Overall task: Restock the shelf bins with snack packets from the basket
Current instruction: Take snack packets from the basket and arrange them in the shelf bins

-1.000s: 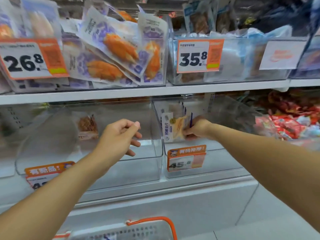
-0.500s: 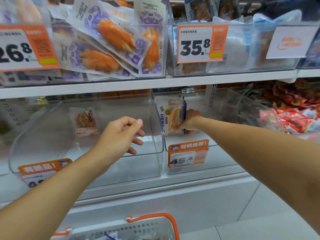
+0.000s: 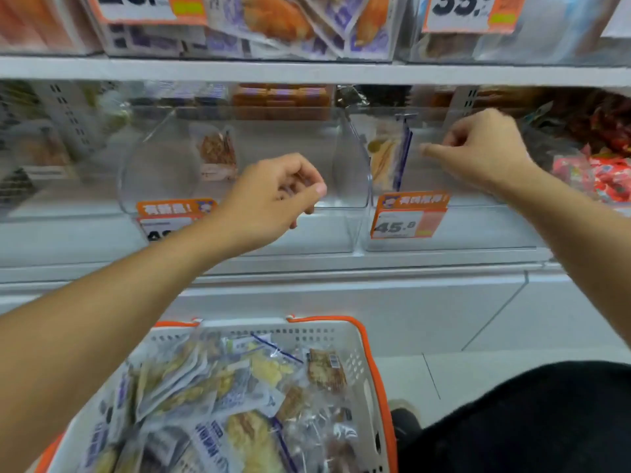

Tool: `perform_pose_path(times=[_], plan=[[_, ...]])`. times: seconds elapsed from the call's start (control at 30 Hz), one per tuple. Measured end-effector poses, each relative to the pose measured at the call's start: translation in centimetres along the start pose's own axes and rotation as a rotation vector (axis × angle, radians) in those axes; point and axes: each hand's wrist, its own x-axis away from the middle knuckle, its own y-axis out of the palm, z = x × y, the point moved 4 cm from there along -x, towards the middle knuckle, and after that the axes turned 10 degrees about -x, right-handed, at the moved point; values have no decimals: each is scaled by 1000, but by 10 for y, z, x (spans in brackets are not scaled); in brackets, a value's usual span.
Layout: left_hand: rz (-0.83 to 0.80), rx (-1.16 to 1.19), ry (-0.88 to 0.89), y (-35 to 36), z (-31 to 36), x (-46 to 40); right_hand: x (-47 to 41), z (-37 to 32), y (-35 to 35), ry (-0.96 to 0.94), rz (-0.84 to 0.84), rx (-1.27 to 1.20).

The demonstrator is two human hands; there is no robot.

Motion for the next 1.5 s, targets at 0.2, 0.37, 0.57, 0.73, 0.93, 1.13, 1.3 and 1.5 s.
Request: perform_pose_path(times=[0.2,0.37,0.57,0.73,0.93,1.13,1.3,1.5], plan=[[-541,-331,-103,4,-77,115,144,-81,118,-193,-1052,58],[-777,-444,-208,-18,-115,184,225,-19,254,-57,-1357,481],[-763,-425,-123,-21,-93,174,249,31,293,104,-1187,357],[-794,-408,-132,-27,-94,172,169,5,239,211,-1159,136],[-589,-67,-385,-64,-94,149,124,-110,137,336,-1274,-688],[-232,401,-397,-98,-69,134,108,-191,125,261,-1004,-972],[95,589,-526,-163,-93,145,99,-254,166,316,-780,-1185],[513,334,-684,-251,-149,171,50,-337,257,396,-796,-1092]])
